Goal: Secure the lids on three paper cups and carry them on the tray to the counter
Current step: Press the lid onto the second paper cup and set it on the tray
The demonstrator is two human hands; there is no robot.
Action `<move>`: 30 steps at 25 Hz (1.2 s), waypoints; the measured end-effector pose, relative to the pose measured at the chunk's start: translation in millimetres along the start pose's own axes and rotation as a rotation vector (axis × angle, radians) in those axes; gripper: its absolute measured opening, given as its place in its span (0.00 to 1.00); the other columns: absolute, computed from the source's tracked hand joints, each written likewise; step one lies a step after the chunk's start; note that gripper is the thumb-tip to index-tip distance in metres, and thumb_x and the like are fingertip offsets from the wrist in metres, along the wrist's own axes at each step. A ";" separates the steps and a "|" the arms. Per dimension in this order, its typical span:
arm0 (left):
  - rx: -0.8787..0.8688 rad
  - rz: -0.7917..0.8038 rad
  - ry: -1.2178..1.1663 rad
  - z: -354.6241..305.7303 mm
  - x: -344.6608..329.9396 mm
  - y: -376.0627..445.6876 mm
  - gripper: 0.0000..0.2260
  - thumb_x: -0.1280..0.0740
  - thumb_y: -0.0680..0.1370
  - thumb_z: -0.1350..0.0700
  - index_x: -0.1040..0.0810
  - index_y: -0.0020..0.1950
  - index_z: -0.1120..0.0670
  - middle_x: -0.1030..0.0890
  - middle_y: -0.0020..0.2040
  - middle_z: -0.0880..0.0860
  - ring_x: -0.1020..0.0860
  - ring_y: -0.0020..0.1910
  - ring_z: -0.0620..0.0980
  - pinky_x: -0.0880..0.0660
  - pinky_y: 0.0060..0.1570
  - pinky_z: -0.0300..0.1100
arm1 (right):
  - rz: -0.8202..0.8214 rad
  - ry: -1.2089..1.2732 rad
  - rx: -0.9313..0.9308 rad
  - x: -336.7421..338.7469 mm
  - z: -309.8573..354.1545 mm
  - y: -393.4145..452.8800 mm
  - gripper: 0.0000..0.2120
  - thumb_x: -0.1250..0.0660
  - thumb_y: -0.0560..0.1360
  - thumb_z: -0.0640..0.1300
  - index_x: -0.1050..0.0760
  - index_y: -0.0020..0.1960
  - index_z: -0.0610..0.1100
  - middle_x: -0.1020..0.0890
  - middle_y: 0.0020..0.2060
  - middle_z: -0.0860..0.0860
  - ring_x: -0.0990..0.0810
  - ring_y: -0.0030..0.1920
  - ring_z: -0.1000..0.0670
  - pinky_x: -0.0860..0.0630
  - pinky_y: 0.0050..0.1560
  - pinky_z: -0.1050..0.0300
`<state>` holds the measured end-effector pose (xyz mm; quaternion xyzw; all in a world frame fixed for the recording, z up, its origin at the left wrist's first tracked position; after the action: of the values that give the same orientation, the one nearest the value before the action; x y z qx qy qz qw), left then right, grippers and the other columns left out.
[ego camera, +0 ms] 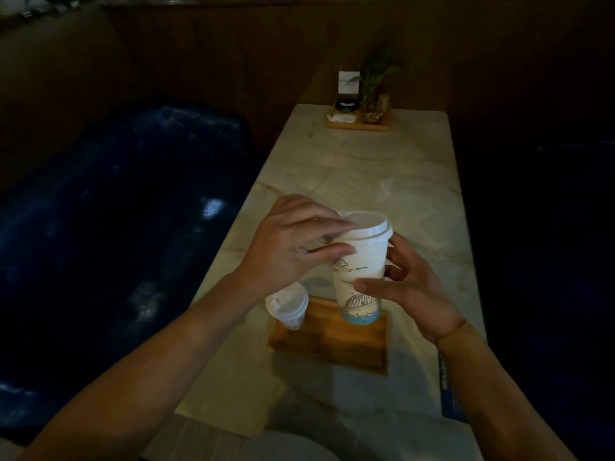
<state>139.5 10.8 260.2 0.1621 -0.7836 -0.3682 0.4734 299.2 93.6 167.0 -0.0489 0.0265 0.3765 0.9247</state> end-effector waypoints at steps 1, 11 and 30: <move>-0.009 0.005 -0.022 -0.5 0.7 1.1 0.14 0.20 0.69 0.56 0.15 0.52 0.57 0.15 0.47 0.53 0.19 0.44 0.50 0.23 0.47 0.53 | 0.041 0.020 -0.008 -0.1 2.3 -0.8 0.41 0.19 0.60 0.37 0.29 0.70 0.52 0.16 0.58 0.52 0.17 0.56 0.52 0.18 0.46 0.58; -0.050 0.031 -0.068 -0.5 2.5 7.1 0.14 0.20 0.70 0.58 0.15 0.52 0.61 0.17 0.46 0.56 0.20 0.44 0.54 0.22 0.42 0.48 | 0.229 0.052 -0.029 -5.4 9.8 -1.4 0.33 0.24 0.68 0.35 0.30 0.69 0.50 0.17 0.60 0.51 0.17 0.59 0.51 0.19 0.49 0.60; -0.052 0.076 -0.013 -1.2 -1.9 11.0 0.14 0.21 0.70 0.52 0.15 0.51 0.58 0.17 0.46 0.53 0.20 0.46 0.54 0.22 0.43 0.49 | 0.032 -0.067 -0.028 -2.9 0.2 4.2 0.32 0.18 0.58 0.44 0.23 0.60 0.54 0.14 0.52 0.54 0.16 0.53 0.55 0.18 0.46 0.60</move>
<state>142.5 18.9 267.4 0.1173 -0.7825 -0.3713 0.4859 294.1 94.7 167.1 -0.0489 -0.0093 0.3930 0.9182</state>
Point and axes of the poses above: each hand's wrist, its own y-axis towards the middle knuckle, its own x-axis out of the back of the hand, z = x × y, the point moved 6 cm from there along y, towards the middle knuckle
